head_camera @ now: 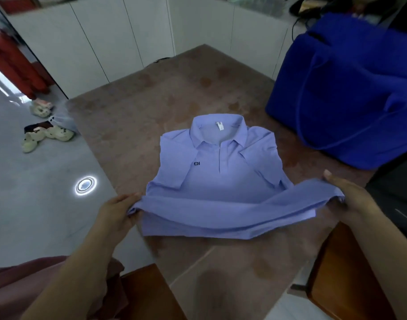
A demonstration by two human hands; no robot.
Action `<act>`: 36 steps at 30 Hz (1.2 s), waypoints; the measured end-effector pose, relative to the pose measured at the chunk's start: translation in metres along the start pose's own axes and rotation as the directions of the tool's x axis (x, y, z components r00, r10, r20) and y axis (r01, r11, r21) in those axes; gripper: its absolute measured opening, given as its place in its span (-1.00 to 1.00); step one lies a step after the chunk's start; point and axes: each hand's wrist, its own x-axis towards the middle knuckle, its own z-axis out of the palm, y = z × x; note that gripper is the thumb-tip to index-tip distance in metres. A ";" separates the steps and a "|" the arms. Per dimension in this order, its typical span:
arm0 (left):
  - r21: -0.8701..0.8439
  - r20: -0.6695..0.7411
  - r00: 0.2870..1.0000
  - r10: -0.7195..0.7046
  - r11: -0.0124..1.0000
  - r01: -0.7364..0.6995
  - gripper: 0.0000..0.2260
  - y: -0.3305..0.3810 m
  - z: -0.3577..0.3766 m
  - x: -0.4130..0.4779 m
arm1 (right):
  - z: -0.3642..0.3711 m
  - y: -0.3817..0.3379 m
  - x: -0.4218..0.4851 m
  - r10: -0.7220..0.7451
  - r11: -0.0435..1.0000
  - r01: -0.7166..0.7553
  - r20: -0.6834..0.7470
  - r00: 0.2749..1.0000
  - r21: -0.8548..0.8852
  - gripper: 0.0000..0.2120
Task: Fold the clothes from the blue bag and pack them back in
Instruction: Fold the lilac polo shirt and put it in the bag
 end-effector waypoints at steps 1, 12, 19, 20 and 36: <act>-0.042 -0.014 1.000 0.006 0.999 -0.006 -0.85 0.008 0.007 0.019 | 0.012 -0.009 0.016 -0.022 0.999 0.022 -0.002 1.000 0.047 -0.77; -0.132 0.007 0.988 0.152 0.980 -0.150 -0.78 0.055 0.084 0.155 | 0.110 -0.040 0.176 -0.093 0.992 0.091 -0.030 0.995 -0.084 -0.84; 0.705 0.602 0.654 0.458 0.081 -0.705 -0.65 -0.012 0.113 0.148 | 0.113 0.021 0.167 -0.494 0.091 0.562 0.453 0.742 -0.822 -0.53; 0.703 0.651 0.612 0.449 -0.052 -0.709 -0.64 -0.018 0.115 0.152 | 0.117 0.024 0.170 -0.483 -0.001 0.549 0.481 0.732 -0.836 -0.55; 0.571 0.800 0.550 0.241 -0.588 -0.573 -0.62 0.056 0.142 0.229 | 0.159 -0.046 0.233 -0.188 -0.476 0.437 0.574 0.797 -0.763 -0.60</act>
